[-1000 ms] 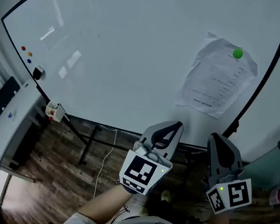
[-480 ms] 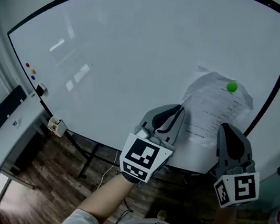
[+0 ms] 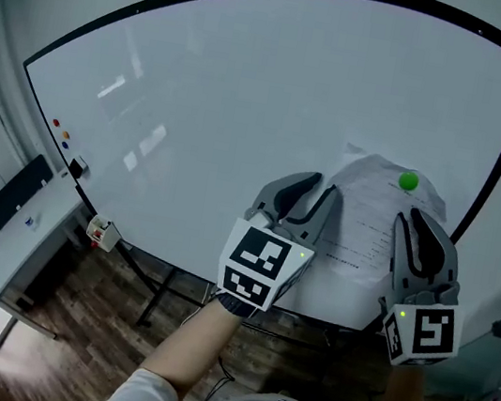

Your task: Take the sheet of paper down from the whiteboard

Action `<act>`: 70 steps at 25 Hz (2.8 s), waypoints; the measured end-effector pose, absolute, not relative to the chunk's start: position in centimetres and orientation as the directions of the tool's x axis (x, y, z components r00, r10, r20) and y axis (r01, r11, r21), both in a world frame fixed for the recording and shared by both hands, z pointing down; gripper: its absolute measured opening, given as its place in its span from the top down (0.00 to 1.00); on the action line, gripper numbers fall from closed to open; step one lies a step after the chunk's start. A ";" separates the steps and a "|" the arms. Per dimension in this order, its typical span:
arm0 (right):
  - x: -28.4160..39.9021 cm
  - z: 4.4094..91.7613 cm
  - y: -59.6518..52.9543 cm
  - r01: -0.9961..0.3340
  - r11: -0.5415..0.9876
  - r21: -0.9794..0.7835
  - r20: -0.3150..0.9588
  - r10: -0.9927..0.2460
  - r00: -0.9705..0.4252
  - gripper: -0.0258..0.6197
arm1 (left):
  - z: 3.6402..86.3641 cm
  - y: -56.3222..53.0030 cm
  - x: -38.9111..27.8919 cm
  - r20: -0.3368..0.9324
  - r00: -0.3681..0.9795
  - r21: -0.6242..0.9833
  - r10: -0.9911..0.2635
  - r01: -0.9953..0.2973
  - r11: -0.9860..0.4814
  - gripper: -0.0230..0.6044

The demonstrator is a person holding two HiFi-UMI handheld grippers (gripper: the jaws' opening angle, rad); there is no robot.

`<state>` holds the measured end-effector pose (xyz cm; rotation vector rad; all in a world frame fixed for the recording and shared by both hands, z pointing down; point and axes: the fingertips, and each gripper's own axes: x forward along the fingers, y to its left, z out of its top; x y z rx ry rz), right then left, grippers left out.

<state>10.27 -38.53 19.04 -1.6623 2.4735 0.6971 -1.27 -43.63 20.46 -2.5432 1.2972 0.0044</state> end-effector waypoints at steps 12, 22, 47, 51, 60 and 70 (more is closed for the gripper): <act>9.8 17.3 -40.2 -0.897 0.186 0.401 -0.342 -0.878 -0.335 0.77 | 20.2 -44.1 0.7 -0.085 0.649 -0.300 -0.756 -0.741 -0.601 0.81; 9.9 16.6 -42.2 -0.859 0.025 0.512 -0.332 -0.916 -0.225 0.74 | 20.0 -44.5 0.3 -0.129 0.622 -0.286 -0.773 -0.769 -0.571 0.91; 10.2 21.4 -38.3 -0.903 0.392 0.173 -0.325 -0.843 -0.429 0.76 | 24.9 -40.3 -2.3 -0.104 0.597 -0.163 -0.795 -0.799 -0.579 0.94; 8.4 24.1 -36.1 -0.898 0.423 0.123 -0.293 -0.849 -0.440 0.76 | 27.6 -38.4 -4.1 -0.074 0.599 -0.122 -0.797 -0.799 -0.589 0.94; 3.7 31.7 -28.1 -0.898 0.439 0.031 -0.163 -0.884 -0.438 0.76 | 34.2 -31.9 -7.8 0.007 0.642 -0.030 -0.766 -0.766 -0.642 0.94; 2.3 36.1 -22.9 -0.901 0.431 -0.046 -0.075 -0.901 -0.427 0.76 | 38.6 -26.5 -8.5 0.094 0.670 0.030 -0.736 -0.741 -0.670 0.94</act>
